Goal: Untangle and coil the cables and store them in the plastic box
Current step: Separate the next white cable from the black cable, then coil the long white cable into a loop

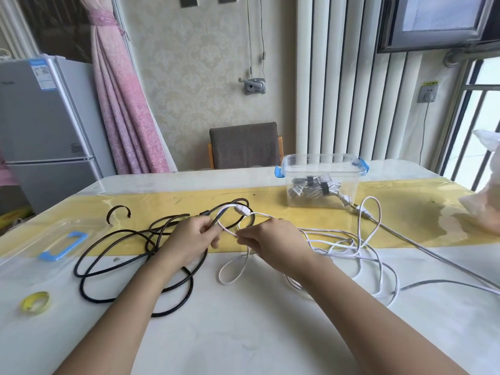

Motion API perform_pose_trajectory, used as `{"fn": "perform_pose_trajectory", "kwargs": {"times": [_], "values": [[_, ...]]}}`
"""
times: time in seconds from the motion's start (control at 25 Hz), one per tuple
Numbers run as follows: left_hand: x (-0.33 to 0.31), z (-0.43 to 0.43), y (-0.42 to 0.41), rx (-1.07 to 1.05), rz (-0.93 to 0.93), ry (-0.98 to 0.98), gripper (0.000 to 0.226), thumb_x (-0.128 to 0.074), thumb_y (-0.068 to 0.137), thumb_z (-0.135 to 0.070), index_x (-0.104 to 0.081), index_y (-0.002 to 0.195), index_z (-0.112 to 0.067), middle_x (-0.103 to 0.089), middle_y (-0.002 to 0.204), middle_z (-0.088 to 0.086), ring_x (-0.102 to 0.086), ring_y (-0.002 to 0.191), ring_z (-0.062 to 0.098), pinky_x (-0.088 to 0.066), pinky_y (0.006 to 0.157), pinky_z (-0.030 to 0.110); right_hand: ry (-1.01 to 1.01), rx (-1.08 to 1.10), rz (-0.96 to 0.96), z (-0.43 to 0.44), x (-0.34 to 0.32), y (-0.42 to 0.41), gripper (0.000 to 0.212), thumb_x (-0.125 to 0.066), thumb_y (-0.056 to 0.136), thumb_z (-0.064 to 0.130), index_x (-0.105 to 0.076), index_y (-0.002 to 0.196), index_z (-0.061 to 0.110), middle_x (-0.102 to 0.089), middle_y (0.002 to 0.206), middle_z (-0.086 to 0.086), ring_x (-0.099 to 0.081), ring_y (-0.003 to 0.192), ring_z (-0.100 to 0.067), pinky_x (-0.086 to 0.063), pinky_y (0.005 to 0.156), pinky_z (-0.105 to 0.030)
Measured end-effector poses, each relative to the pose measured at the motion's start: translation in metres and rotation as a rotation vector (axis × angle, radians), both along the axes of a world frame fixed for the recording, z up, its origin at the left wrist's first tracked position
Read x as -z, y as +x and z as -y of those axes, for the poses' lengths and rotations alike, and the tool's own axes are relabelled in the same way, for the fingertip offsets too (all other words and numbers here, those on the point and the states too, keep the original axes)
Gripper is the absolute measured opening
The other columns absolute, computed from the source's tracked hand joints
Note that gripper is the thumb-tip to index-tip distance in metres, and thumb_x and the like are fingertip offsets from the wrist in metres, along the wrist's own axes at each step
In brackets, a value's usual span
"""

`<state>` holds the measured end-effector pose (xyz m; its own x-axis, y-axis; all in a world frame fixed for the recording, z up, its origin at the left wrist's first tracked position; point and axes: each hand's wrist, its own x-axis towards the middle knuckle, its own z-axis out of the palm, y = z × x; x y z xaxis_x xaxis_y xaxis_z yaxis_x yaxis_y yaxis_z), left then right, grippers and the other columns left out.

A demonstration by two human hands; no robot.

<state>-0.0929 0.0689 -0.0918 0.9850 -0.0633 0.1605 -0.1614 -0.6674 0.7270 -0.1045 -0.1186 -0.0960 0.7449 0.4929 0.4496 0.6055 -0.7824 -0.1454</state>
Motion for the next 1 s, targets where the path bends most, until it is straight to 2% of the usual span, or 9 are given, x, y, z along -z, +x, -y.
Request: {"fn": "perform_pose_trajectory", "kwargs": {"times": [0.12,0.24,0.36,0.44,0.56,0.72,0.88,0.96,1.0], "values": [[-0.001,-0.001,0.0,0.15,-0.024,-0.277,0.022,-0.055,0.094,-0.019,-0.066,0.078,-0.009,-0.038,0.039,-0.007,-0.03,0.036,0.004,-0.026,0.041,0.016,0.007,0.12,-0.009,0.014,0.002,0.007,0.025,-0.042,0.098,0.028,-0.064,0.11,0.031,-0.068,0.09,-0.005,-0.056,0.082,-0.034,-0.033,0.058,-0.032],[-0.001,0.008,0.0,0.208,-0.106,-0.646,0.03,-0.038,0.1,-0.018,-0.064,0.092,-0.004,-0.031,0.041,-0.007,-0.021,0.034,0.004,-0.017,0.035,0.015,0.083,0.029,0.093,0.013,0.001,0.005,0.024,-0.049,0.095,0.024,-0.067,0.106,0.035,-0.07,0.081,-0.003,-0.058,0.073,-0.036,-0.03,0.054,-0.03],[-0.007,0.005,0.002,0.217,-0.156,-0.937,0.024,-0.044,0.092,-0.022,-0.06,0.081,-0.008,-0.04,0.048,-0.007,-0.025,0.034,0.003,-0.021,0.036,0.015,0.05,-0.075,0.187,-0.003,0.0,-0.001,0.026,-0.053,0.09,0.017,-0.069,0.105,0.032,-0.068,0.072,-0.005,-0.058,0.065,-0.036,-0.028,0.052,-0.027],[-0.016,-0.006,0.002,0.304,-0.284,-1.103,0.02,-0.062,0.076,-0.027,-0.057,0.062,-0.014,-0.04,0.044,-0.007,-0.026,0.032,0.003,-0.026,0.035,0.015,-0.056,-0.108,0.085,-0.012,0.004,-0.005,0.035,-0.047,0.094,0.016,-0.062,0.119,0.036,-0.07,0.09,-0.003,-0.061,0.08,-0.033,-0.032,0.059,-0.029],[-0.023,-0.019,-0.007,0.465,-0.458,-1.091,0.021,-0.08,0.054,-0.024,-0.063,0.057,-0.012,-0.033,0.035,-0.01,-0.01,0.031,0.006,-0.021,0.03,0.016,-0.319,-0.107,-0.059,-0.02,0.008,-0.011,0.046,-0.041,0.093,0.01,-0.052,0.13,0.036,-0.066,0.107,-0.004,-0.059,0.095,-0.032,-0.031,0.064,-0.029],[-0.02,-0.021,0.001,0.302,-0.273,-1.239,0.023,-0.055,0.083,-0.016,-0.072,0.095,-0.007,-0.02,0.046,-0.012,-0.013,0.032,0.003,-0.02,0.033,0.013,-0.269,-0.076,-0.082,-0.017,0.007,-0.012,0.048,-0.04,0.092,0.007,-0.053,0.128,0.035,-0.064,0.104,-0.007,-0.058,0.093,-0.032,-0.032,0.065,-0.03],[-0.005,-0.044,0.02,-0.444,0.271,-0.675,0.032,-0.034,0.101,-0.011,-0.061,0.114,-0.002,-0.052,0.06,-0.005,-0.044,0.047,0.007,-0.034,0.046,0.021,-0.088,-0.026,-0.033,0.003,-0.004,-0.006,0.028,-0.04,0.099,0.024,-0.062,0.115,0.032,-0.066,0.093,-0.007,-0.056,0.081,-0.033,-0.035,0.06,-0.032],[0.001,-0.058,0.02,-0.692,0.404,-0.292,0.036,-0.036,0.097,-0.005,-0.05,0.13,0.0,-0.064,0.1,0.014,-0.059,0.092,0.026,-0.044,0.08,0.034,0.017,-0.094,0.074,0.011,-0.008,-0.005,0.025,-0.043,0.098,0.033,-0.066,0.1,0.027,-0.065,0.08,-0.004,-0.046,0.069,-0.029,-0.035,0.055,-0.032],[0.001,-0.06,0.017,-0.728,0.482,-0.103,0.039,-0.038,0.095,-0.001,-0.046,0.133,0.002,-0.057,0.121,0.021,-0.05,0.113,0.034,-0.037,0.097,0.038,0.051,-0.137,0.138,0.012,-0.008,-0.005,0.025,-0.045,0.096,0.034,-0.067,0.091,0.024,-0.062,0.074,-0.002,-0.041,0.065,-0.026,-0.034,0.051,-0.03]]}}
